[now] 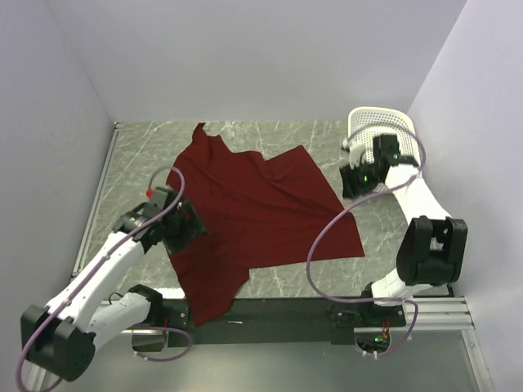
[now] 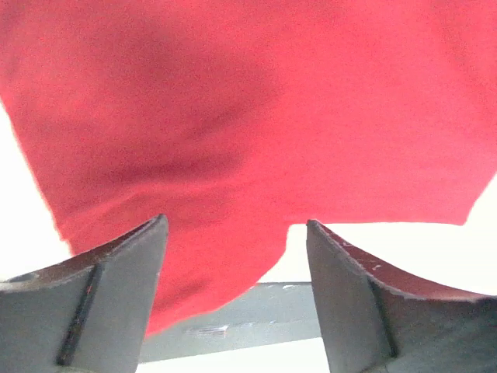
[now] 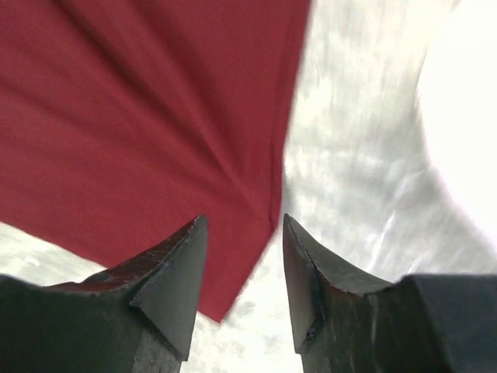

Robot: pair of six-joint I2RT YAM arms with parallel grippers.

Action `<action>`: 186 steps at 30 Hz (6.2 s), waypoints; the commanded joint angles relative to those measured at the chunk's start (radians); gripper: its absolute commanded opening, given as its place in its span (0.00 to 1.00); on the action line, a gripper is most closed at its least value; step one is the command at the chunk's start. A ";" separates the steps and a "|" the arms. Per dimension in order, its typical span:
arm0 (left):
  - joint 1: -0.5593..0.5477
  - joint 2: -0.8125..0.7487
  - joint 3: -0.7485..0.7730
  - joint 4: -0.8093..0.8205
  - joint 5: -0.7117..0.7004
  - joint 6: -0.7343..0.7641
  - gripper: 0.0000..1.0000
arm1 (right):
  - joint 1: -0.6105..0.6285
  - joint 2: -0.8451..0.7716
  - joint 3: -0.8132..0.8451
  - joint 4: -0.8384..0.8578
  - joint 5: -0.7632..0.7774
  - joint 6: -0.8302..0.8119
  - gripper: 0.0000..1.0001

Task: Fold and stack the t-shirts
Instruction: Flatten the tshirt out

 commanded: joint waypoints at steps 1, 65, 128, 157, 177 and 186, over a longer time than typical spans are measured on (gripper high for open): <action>0.003 -0.065 0.116 0.130 -0.020 0.161 0.81 | 0.028 0.109 0.197 -0.042 -0.230 0.011 0.52; 0.503 0.489 0.041 0.298 0.138 0.333 0.62 | 0.163 0.853 1.073 -0.016 0.486 0.530 0.00; 0.474 1.590 1.457 0.933 0.462 0.672 0.65 | 0.172 0.067 0.153 0.070 -0.710 -0.002 0.67; 0.459 1.620 1.486 0.971 0.433 0.634 0.01 | 0.174 0.121 0.173 0.064 -0.598 0.021 0.66; 0.453 1.334 1.175 1.114 0.510 0.627 0.01 | 0.210 0.954 1.233 0.021 0.447 0.475 0.57; 0.456 1.360 1.186 1.129 0.533 0.598 0.01 | 0.200 1.046 1.323 0.038 0.460 0.470 0.54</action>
